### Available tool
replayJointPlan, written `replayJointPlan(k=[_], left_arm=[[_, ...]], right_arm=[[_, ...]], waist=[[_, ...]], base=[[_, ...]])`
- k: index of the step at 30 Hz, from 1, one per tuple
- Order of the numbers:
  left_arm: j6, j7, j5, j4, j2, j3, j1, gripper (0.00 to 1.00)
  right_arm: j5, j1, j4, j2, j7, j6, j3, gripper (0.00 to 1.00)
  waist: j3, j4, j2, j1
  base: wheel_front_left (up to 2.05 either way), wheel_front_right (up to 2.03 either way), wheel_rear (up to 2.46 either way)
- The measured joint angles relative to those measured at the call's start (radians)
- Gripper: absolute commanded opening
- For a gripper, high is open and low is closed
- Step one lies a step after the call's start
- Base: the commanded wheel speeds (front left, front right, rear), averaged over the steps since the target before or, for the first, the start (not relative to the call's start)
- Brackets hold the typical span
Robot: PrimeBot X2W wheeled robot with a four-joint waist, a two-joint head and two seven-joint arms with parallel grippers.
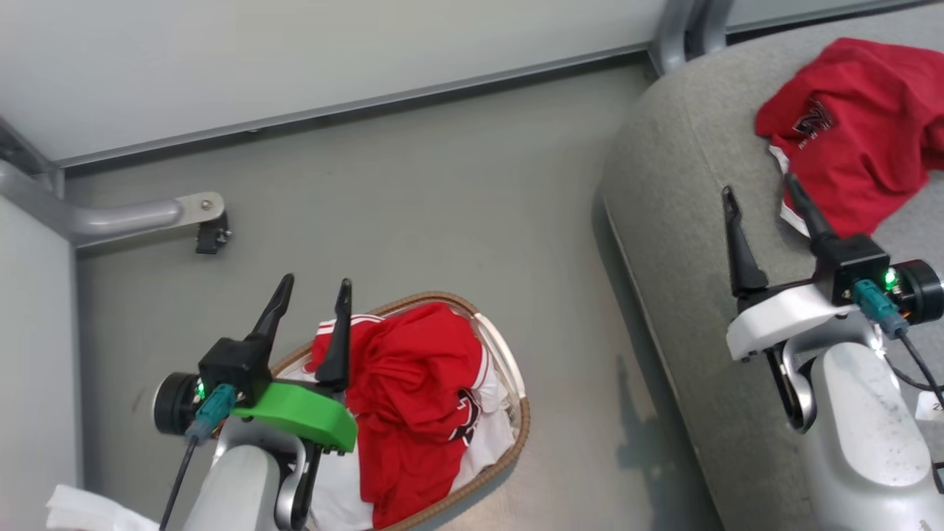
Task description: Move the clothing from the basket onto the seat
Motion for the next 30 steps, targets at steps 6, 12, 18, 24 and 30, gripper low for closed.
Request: replayJointPlan(k=[6,12,18,24,30], left_arm=[[0.000,0.000,0.021,0.024,-0.012,0.109,0.051,1.00],[0.000,0.000,0.028,0.043,-0.025,0.176,0.112,1.00],[0.000,0.000,0.028,0.049,-0.027,0.201,0.180,1.00],[0.014,0.000,0.006,0.048,-0.027,0.189,0.214,1.00],[0.013,0.000,-0.010,0.053,-0.028,0.167,0.204,1.00]], right_arm=[[0.019,0.051,0.010,0.016,0.000,0.000,0.049,1.00],[0.044,0.106,0.022,0.025,0.000,0.000,0.059,1.00],[0.061,0.163,0.043,0.029,0.000,0.000,0.067,1.00],[0.084,0.192,0.046,0.030,0.000,0.000,0.088,1.00],[0.089,0.176,0.035,0.030,0.000,0.000,0.104,1.00]], waist=[[-0.052,0.057,0.0000,0.0000],[-0.106,0.089,0.0000,0.0000],[-0.159,0.099,0.0000,0.0000],[-0.187,0.088,0.0000,0.0000],[-0.156,0.080,0.0000,0.0000]], base=[[0.00,0.00,0.00],[0.00,0.00,0.00],[0.00,0.00,0.00],[0.00,0.00,0.00],[0.00,0.00,0.00]])
